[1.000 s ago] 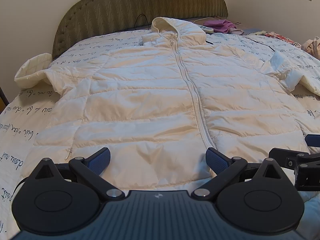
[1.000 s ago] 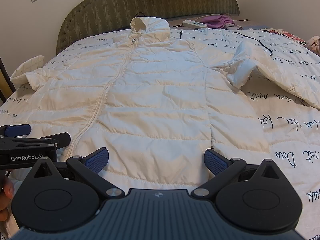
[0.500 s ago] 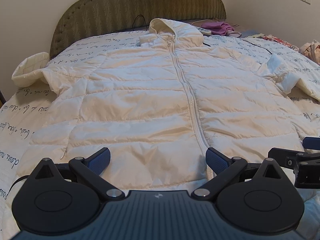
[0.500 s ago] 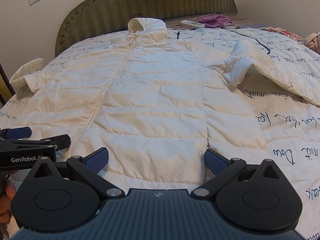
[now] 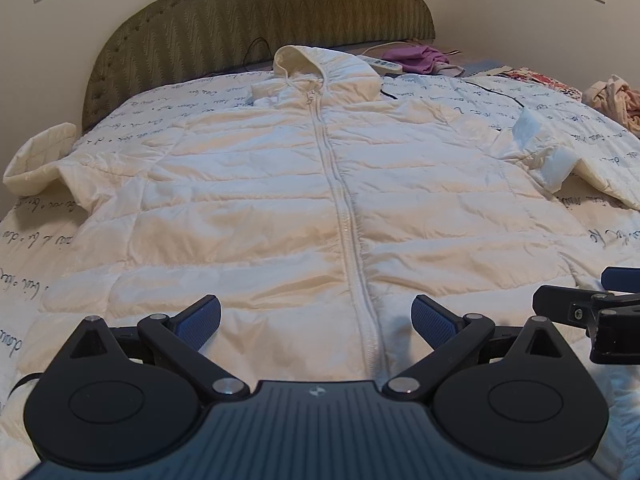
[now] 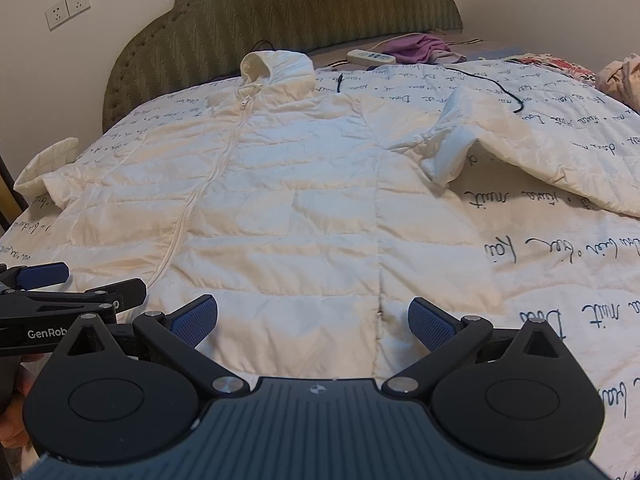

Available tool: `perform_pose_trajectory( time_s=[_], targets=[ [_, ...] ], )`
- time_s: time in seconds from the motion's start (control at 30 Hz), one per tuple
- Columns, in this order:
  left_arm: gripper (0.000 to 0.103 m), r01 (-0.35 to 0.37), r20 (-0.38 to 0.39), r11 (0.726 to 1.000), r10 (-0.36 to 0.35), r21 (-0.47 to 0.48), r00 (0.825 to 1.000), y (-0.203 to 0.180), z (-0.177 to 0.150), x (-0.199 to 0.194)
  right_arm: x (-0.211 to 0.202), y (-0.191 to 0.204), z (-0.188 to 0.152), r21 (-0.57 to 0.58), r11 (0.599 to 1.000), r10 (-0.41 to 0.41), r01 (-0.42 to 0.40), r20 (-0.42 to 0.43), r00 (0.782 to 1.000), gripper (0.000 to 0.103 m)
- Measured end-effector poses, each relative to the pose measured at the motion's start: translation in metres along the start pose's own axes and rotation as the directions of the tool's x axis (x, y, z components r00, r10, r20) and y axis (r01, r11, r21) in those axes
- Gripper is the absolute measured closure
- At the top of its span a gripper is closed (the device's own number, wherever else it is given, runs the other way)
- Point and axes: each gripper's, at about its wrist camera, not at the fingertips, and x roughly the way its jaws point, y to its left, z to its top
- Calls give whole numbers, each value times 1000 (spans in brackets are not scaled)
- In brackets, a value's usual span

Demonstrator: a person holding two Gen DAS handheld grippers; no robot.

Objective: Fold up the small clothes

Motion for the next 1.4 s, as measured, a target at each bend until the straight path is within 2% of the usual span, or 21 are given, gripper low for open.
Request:
perform_pose_trajectory(
  time_s=[0.17,0.3,0.37,0.57,0.67,0.8,0.93,1.0,1.07,1.17,1.2,1.3,1.4],
  targets=[
    [1,-3,13,1000,3,7,1000,-12,0,0,3,-11,0,25,1000,1,-1,-3,1000,0],
    [1,42,29,997,-41,-58,999,-11,0,2,3,-19,1,49,999,16,-16,-1,1000,0],
    [1,35,50,996,-31,-85,998,-12,0,2,3,-23,2,64,998,26,-26,-2,1000,0],
    [1,35,-9,999,-35,-42,999,-25,12,8,7,-32,4,90,995,34,-33,-5,999,0],
    [1,22,-12,1000,-22,-1,1000,-33,13,11,7,-36,4,89,995,37,-37,2,999,0],
    [1,-35,8,998,35,54,999,-46,11,15,2,-55,9,78,997,15,-20,72,997,0],
    [1,-66,23,995,64,80,998,-52,6,20,-2,-111,14,146,988,34,-56,151,988,0],
    [1,-81,38,993,78,87,996,-53,2,22,-3,-151,16,254,965,19,-64,176,984,0],
    [1,-104,45,988,99,113,994,-57,-2,26,-5,-192,15,378,925,-29,-46,191,981,0],
    [1,-123,65,980,114,157,991,-64,-8,28,-6,-248,13,545,833,-206,94,149,967,0],
    [1,-130,74,977,119,168,990,-65,-10,29,-5,-267,11,585,804,-238,108,150,960,1],
    [1,-133,82,973,119,188,989,-70,-13,32,-5,-310,5,653,755,-266,70,206,942,2],
    [1,-113,77,975,100,194,992,-70,-14,34,3,-338,5,684,729,-270,19,262,927,2]
  ],
)
